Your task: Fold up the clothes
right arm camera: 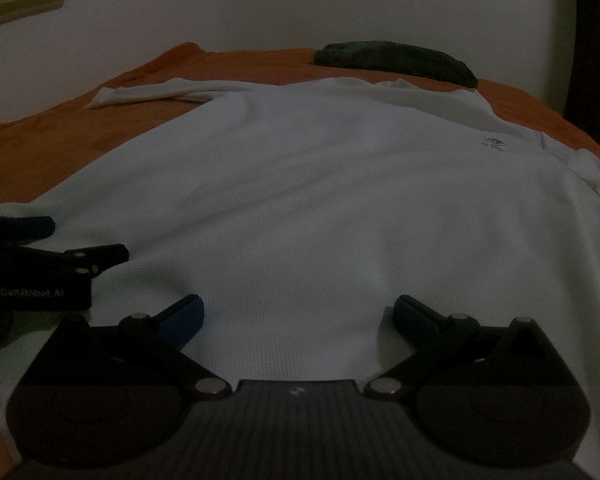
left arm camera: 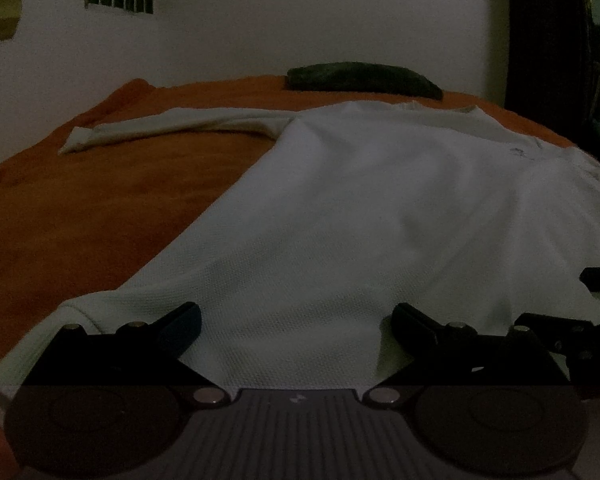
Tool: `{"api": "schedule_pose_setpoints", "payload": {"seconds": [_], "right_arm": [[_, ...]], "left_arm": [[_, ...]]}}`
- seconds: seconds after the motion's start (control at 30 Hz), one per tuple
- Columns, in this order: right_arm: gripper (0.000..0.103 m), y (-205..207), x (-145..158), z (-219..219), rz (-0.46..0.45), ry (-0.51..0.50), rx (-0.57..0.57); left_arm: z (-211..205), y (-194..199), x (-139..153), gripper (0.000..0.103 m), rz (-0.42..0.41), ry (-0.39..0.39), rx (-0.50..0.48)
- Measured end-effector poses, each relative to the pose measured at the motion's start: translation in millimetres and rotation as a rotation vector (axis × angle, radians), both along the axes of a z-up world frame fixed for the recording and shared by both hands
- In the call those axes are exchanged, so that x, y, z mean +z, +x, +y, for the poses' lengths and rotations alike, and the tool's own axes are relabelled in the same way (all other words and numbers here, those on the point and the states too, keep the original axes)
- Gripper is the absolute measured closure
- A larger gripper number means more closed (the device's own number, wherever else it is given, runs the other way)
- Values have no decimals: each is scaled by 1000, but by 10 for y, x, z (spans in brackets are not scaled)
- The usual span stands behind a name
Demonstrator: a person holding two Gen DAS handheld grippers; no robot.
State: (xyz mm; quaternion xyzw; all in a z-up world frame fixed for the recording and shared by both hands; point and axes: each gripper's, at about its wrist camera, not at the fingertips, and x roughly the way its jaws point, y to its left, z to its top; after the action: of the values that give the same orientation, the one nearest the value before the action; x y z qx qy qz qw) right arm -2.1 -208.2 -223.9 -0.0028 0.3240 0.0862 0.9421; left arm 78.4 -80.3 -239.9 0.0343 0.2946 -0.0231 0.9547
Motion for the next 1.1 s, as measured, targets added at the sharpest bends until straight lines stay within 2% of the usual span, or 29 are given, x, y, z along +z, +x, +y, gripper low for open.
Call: {"api": "schedule_pose_setpoints", "payload": {"seconds": [0.73, 1.0, 1.1], "right_arm": [[0, -34, -26, -70, -1, 0, 12], [0, -26, -18, -100, -1, -1, 19], [0, -31, -21, -100, -1, -2, 19]], "left_arm": [[0, -12, -5, 0, 1, 0, -1], [-38, 2, -16, 0, 6, 38, -3], [-4, 5, -10, 0, 14, 19, -7]]}}
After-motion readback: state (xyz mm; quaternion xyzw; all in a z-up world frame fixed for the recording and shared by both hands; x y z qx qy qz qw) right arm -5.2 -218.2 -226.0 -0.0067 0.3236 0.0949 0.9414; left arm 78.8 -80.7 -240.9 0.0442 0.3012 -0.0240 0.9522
